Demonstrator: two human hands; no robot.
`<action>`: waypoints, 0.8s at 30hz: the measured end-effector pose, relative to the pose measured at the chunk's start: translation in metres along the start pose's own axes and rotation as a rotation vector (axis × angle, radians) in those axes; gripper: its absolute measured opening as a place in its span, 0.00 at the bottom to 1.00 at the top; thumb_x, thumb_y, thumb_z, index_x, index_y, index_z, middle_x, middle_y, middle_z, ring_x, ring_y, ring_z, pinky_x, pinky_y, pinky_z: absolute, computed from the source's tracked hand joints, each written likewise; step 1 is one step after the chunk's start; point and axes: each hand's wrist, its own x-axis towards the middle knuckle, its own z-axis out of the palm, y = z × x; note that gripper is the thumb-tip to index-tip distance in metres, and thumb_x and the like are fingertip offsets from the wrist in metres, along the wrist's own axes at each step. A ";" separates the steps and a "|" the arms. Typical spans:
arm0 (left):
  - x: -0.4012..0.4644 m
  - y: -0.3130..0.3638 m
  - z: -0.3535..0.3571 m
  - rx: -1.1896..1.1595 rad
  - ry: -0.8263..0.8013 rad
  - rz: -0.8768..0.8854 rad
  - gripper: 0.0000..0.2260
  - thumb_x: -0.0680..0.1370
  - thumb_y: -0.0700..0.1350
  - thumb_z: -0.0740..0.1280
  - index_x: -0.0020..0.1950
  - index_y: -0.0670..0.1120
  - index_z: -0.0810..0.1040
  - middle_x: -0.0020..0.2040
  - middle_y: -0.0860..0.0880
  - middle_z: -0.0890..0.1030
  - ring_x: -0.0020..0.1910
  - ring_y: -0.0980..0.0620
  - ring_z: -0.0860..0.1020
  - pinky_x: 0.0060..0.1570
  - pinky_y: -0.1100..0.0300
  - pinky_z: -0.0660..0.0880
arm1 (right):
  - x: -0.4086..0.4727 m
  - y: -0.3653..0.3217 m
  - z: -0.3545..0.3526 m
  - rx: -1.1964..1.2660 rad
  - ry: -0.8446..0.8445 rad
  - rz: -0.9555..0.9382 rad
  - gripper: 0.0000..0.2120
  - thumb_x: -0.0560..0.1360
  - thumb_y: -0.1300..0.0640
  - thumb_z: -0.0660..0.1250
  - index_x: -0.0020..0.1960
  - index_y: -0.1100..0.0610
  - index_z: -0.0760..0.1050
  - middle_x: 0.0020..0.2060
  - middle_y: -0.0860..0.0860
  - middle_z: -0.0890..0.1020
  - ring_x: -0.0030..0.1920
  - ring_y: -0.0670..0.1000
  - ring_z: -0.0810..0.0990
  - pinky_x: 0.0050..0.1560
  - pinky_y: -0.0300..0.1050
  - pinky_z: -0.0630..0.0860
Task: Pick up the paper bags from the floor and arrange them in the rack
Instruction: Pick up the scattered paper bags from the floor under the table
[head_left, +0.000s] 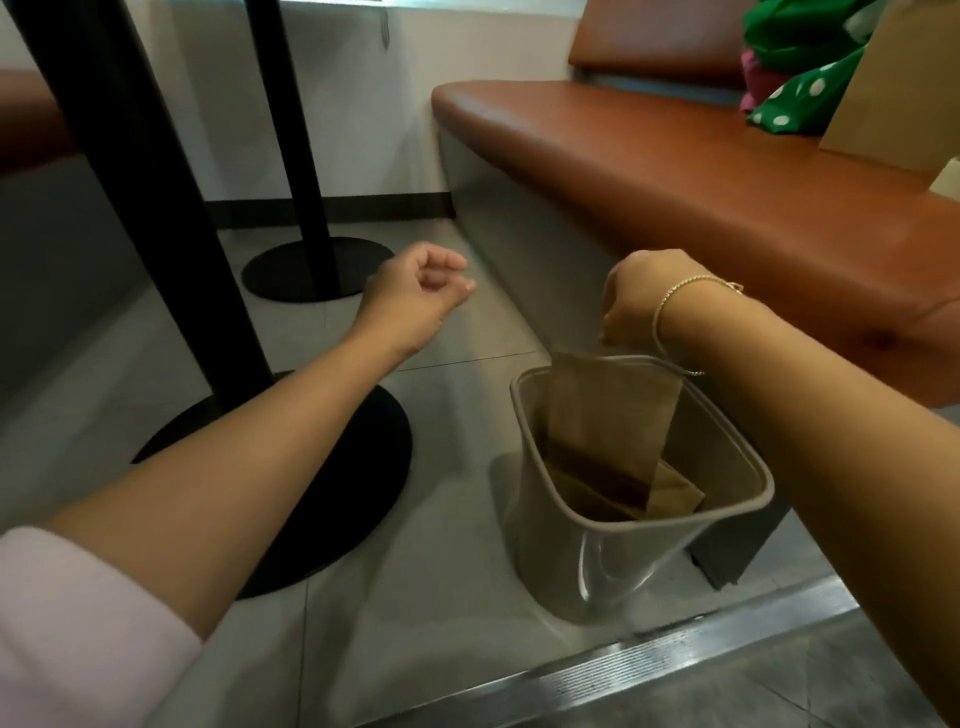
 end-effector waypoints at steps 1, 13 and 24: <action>-0.002 -0.011 -0.005 0.016 0.012 -0.031 0.06 0.75 0.45 0.69 0.49 0.52 0.75 0.44 0.56 0.78 0.47 0.56 0.77 0.52 0.59 0.75 | 0.001 -0.010 0.004 0.025 0.022 -0.027 0.11 0.72 0.58 0.68 0.54 0.58 0.78 0.48 0.55 0.80 0.44 0.57 0.76 0.43 0.43 0.72; -0.100 -0.207 -0.139 0.473 0.158 -0.482 0.04 0.77 0.38 0.66 0.51 0.41 0.77 0.45 0.49 0.78 0.50 0.48 0.78 0.49 0.65 0.69 | -0.010 -0.231 0.088 0.194 -0.170 -0.557 0.14 0.76 0.55 0.63 0.60 0.59 0.74 0.49 0.55 0.77 0.49 0.56 0.76 0.47 0.47 0.75; -0.201 -0.335 -0.235 0.846 0.070 -0.918 0.24 0.76 0.48 0.67 0.69 0.46 0.66 0.67 0.44 0.70 0.65 0.45 0.70 0.60 0.56 0.69 | -0.021 -0.344 0.206 0.140 -0.449 -0.639 0.14 0.76 0.56 0.64 0.61 0.58 0.73 0.50 0.55 0.77 0.48 0.54 0.78 0.48 0.47 0.77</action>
